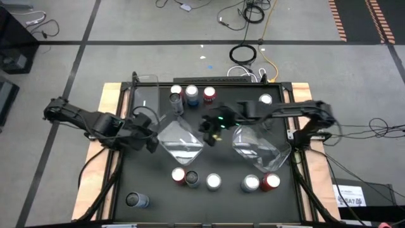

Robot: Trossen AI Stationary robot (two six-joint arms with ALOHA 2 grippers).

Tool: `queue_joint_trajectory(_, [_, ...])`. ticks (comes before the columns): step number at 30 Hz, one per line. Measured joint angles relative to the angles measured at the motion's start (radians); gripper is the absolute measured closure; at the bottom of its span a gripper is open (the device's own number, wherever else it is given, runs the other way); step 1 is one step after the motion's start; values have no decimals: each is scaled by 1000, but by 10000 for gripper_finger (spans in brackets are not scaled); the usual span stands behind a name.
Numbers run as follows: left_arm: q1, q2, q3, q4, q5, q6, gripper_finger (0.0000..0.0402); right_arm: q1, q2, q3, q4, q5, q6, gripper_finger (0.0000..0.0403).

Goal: Sort soda cans
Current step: Move the bottom left transparent bin to the center of the table

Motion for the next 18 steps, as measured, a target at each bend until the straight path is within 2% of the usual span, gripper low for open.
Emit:
queue_joint_trajectory(5, [-27, -39, 0, -2, 1, 51, 384, -29, 203, 222, -146, 0, 9, 228])
queue_joint_trajectory(10, [-41, -78, 0, -68, 4, 80, 384, -48, 361, 342, -165, 1, 8, 175])
queue_joint_trajectory(14, [-43, -109, 0, -139, 4, 103, 384, -74, 451, 411, -172, 4, 48, 152])
queue_joint_trajectory(18, [-43, -142, 0, -166, 5, 147, 384, -99, 512, 440, -185, 4, 106, 145])
